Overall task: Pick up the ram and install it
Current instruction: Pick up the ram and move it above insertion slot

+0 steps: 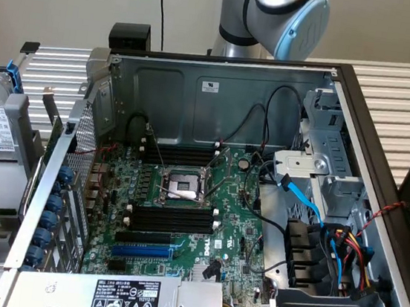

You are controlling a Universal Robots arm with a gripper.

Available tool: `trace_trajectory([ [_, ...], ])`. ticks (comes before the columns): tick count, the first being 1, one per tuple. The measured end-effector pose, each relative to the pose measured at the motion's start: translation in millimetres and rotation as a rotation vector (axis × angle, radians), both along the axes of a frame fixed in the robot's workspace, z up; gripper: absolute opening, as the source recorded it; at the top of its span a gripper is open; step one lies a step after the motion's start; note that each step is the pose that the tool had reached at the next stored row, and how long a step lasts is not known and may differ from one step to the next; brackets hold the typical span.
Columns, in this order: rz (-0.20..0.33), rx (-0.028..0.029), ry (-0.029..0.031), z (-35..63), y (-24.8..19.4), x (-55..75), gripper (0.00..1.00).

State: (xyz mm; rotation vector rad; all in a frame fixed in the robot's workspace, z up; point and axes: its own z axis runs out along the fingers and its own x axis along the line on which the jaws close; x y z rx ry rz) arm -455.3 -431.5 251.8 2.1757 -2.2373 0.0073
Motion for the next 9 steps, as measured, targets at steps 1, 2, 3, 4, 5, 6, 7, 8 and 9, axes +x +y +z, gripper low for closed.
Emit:
trace_trajectory([
  [1, -0.001, -0.0008, 0.0000, 1.3, 0.0, 0.0, 0.12],
  [2, -0.003, -0.0021, -0.0001, 2.1, 0.1, 0.0, 0.12],
  [3, -0.004, -0.0044, -0.0001, 2.9, 0.2, 0.0, 0.12],
  [4, -0.005, -0.0059, 0.0000, 4.0, 0.1, 0.0, 0.12],
  [5, -0.006, -0.0066, 0.0001, 5.2, 0.1, 0.0, 0.12],
  [6, -0.006, -0.0071, 0.0000, 6.3, 0.1, 0.0, 0.12],
  [7, -0.006, -0.0074, 0.0000, 7.9, 0.1, 0.0, 0.12],
  [8, -0.006, -0.0080, -0.0001, 9.4, 0.1, 0.0, 0.12],
  [9, -0.006, -0.0089, -0.0001, 10.7, 0.1, 0.0, 0.12],
])
